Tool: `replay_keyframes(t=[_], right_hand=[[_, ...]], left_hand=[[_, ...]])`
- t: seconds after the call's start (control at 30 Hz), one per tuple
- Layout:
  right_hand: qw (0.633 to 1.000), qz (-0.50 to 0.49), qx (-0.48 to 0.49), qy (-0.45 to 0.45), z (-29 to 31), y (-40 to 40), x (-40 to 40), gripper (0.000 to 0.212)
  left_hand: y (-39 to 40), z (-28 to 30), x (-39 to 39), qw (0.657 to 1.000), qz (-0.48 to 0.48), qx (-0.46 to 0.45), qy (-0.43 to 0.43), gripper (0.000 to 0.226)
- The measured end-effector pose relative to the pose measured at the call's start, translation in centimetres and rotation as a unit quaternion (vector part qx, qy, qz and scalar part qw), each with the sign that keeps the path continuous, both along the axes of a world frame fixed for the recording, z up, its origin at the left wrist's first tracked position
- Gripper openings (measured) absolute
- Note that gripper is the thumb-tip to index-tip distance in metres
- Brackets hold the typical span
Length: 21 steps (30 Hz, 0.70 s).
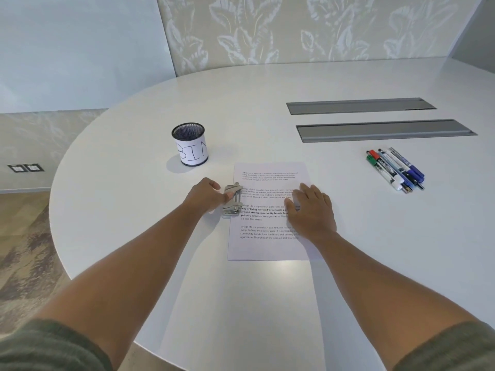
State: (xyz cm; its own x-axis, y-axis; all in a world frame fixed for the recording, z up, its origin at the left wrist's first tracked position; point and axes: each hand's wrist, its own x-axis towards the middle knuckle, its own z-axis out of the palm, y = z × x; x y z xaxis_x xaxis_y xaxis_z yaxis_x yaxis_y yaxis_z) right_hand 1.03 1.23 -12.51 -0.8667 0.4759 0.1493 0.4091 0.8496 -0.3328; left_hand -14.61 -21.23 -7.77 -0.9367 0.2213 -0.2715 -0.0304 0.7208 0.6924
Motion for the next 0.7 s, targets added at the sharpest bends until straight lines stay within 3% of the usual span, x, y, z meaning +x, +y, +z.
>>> replay_keyframes(t=[0.7], right_hand=[[1.000, 0.001, -0.016, -0.014, 0.66, -0.20, 0.28, 0.050]], left_hand=[[-0.40, 0.69, -0.68, 1.000, 0.006, -0.003, -0.018, 0.058]])
